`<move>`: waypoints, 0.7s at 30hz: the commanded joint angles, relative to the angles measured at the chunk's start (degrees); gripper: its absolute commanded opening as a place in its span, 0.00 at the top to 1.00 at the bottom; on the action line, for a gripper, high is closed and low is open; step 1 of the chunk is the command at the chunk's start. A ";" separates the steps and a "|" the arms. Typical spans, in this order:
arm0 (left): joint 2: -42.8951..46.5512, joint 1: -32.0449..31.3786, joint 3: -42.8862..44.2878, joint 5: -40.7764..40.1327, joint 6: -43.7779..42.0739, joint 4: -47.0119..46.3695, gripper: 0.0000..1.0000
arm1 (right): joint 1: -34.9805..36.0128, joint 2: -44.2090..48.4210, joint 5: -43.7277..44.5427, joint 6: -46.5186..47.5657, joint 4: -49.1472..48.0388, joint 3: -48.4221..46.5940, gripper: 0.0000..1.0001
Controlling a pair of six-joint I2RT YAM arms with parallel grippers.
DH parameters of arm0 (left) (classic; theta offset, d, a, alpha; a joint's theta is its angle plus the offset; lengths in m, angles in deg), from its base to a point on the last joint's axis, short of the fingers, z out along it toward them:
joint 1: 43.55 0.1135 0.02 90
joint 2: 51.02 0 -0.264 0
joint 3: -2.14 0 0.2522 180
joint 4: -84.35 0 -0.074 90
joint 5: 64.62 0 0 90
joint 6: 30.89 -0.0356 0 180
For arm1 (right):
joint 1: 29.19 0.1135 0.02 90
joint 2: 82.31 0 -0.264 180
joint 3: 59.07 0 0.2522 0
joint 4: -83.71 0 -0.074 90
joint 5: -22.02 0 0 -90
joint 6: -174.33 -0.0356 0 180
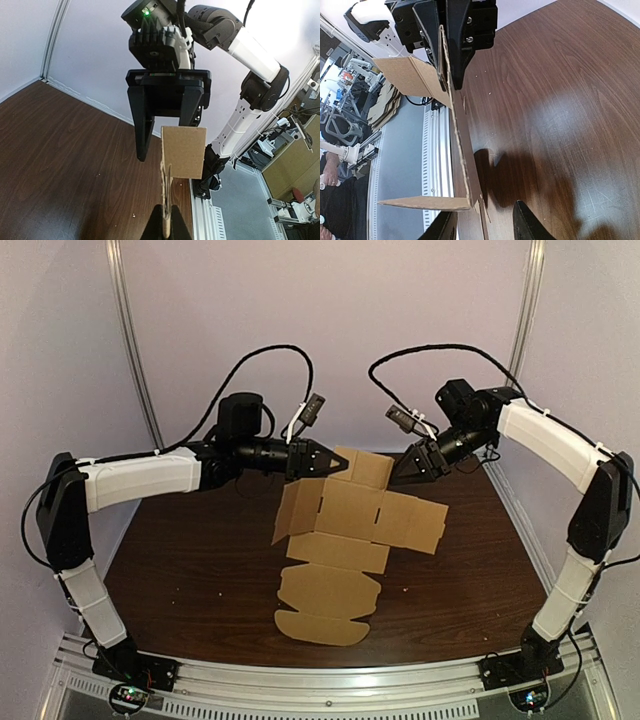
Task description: Fold the paper box
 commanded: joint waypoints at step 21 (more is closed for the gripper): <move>-2.74 -0.63 0.56 7.18 4.92 -5.27 1.00 | 2.72 -2.69 -9.80 -9.97 -8.23 -4.16 0.67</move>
